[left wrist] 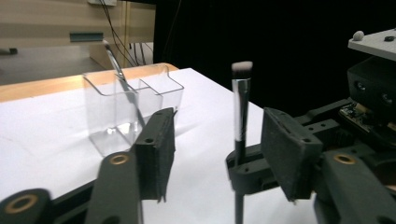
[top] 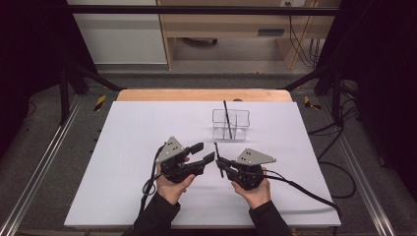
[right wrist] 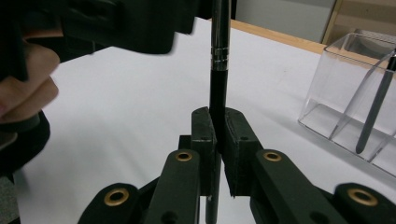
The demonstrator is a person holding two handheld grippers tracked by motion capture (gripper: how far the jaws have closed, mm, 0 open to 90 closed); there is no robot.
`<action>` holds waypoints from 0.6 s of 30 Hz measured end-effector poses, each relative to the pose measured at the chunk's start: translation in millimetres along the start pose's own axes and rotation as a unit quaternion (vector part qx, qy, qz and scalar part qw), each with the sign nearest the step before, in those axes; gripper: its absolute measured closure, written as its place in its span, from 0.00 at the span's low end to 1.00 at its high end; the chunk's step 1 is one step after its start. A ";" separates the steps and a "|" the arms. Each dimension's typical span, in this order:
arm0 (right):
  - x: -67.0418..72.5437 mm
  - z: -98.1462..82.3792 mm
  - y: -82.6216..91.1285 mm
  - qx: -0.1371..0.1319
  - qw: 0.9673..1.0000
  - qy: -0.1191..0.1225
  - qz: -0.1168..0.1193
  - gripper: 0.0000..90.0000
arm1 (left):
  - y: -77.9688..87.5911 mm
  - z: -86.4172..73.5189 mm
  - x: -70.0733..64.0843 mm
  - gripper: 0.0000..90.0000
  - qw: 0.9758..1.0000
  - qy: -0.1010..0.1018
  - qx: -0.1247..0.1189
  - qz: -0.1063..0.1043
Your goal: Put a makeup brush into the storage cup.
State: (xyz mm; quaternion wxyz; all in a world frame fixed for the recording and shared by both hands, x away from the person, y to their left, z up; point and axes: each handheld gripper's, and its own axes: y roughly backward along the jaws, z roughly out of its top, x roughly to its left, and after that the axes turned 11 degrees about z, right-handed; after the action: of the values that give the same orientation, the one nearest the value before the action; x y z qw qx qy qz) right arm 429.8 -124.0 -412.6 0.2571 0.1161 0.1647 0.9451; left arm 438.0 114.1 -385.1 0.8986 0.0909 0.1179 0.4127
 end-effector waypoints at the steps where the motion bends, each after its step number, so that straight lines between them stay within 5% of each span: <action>1: -0.7 0.0 0.2 0.000 1.000 0.000 -0.002 0.93 | 3.5 0.8 3.5 0.43 1.000 -0.005 0.000 0.002; 9: -7.1 6.5 6.1 -0.009 1.000 0.001 -0.016 0.93 | 28.9 -2.3 27.1 0.26 0.999 -0.045 0.011 0.018; 18: -15.3 14.0 10.7 -0.020 0.999 -0.005 -0.026 0.93 | 47.1 -16.3 55.7 0.16 0.997 -0.050 0.046 0.046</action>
State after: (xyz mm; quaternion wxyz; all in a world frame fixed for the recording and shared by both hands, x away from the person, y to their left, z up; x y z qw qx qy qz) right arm 442.0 -137.2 -397.8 0.2844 0.1111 0.1480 0.9407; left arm 434.6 187.9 -396.1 0.8782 0.1575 0.0871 0.4432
